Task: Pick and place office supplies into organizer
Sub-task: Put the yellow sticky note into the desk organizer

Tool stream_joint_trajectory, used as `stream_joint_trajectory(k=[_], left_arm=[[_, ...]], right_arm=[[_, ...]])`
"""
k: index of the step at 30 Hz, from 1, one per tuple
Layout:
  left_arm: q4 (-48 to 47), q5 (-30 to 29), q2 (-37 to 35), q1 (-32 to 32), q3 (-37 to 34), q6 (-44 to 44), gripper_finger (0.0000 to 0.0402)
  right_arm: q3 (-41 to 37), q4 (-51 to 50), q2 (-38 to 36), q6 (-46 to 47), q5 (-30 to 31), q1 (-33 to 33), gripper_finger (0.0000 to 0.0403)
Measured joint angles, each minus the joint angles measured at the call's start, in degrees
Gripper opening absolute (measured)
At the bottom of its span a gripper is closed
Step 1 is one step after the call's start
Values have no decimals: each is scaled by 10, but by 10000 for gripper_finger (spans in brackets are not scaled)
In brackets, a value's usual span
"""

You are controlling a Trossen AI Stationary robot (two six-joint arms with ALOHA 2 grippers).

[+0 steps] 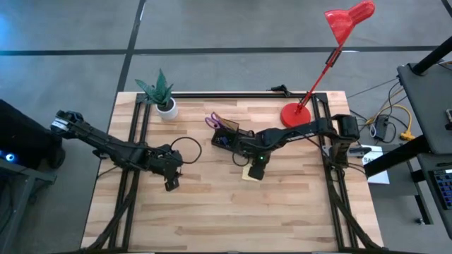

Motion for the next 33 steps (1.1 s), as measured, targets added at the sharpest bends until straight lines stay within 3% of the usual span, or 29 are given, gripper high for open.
stream_joint_trajectory(k=[7,14,21,33], left_arm=[[0,1,0,10,1,3,180],[-3,3,0,13,4,17,180],[-19,10,-7,47,25,31,180],[-72,-3,-24,96,74,33,180]], right_arm=[[86,-42,-19,1,16,1,8],[164,-120,-22,21,147,-18,8],[159,-123,-15,21,196,-78,8],[139,-80,38,-30,194,-109,9]])
